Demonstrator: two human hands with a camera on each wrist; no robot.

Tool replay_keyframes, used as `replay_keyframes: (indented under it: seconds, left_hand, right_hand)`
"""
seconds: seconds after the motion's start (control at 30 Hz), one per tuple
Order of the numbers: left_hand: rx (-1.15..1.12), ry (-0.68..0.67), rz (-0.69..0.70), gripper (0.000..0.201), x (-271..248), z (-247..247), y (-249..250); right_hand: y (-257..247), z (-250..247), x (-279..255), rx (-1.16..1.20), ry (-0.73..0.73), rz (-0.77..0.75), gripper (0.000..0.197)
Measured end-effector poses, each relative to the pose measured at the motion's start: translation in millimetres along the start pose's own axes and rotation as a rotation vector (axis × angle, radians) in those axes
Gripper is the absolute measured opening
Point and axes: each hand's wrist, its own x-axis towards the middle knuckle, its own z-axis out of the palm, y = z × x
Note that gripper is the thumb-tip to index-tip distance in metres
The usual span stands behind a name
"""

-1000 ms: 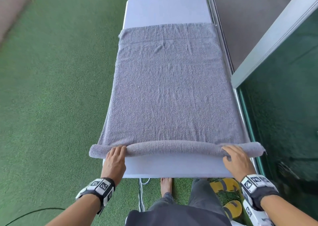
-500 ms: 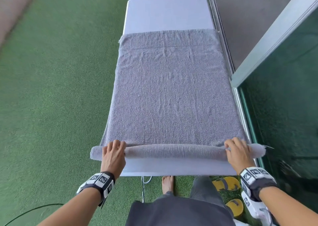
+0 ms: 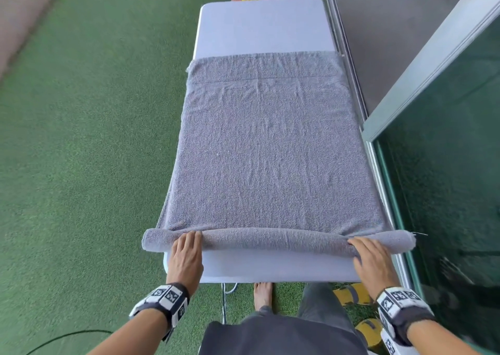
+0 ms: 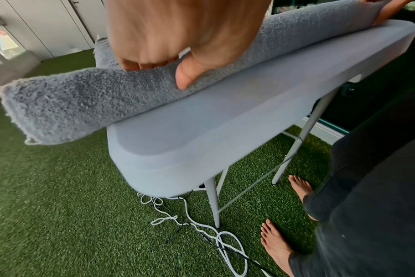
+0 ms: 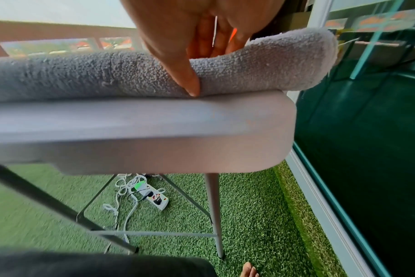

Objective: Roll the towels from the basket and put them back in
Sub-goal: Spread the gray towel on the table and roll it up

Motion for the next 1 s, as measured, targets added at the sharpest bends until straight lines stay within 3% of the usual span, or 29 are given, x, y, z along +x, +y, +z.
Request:
replay_keyframes:
  seconds: [0.27, 0.3, 0.53, 0.73, 0.9, 1.0]
  left_hand:
    - [0.009, -0.043, 0.057, 0.051, 10.9, -8.2, -1.9]
    - [0.01, -0.037, 0.06, 0.053, 7.0, -7.1, -2.7]
    - [-0.062, -0.114, 0.028, 0.051, -25.3, -0.4, -6.6]
    - [-0.104, -0.149, 0.064, 0.037, 5.9, -9.1, -19.6]
    - [-0.131, -0.061, 0.01, 0.024, 28.4, -22.8, -11.6]
    - [-0.164, -0.045, 0.013, 0.04, 26.9, -17.5, -9.7]
  right_hand:
    - [-2.3, -12.7, 4.0, -0.06, 0.029, 0.029, 0.032]
    - [-2.0, -14.1, 2.5, -0.069, 0.022, 0.021, 0.037]
    - [3.2, -15.8, -11.6, -0.077, -0.115, 0.073, 0.029]
    - [-1.5, -33.0, 19.4, -0.102, -0.228, 0.097, 0.036]
    - [-2.5, -38.1, 29.7, -0.055, -0.131, 0.089, 0.029]
    - [-14.9, -32.9, 29.1, -0.049, -0.079, -0.002, 0.048]
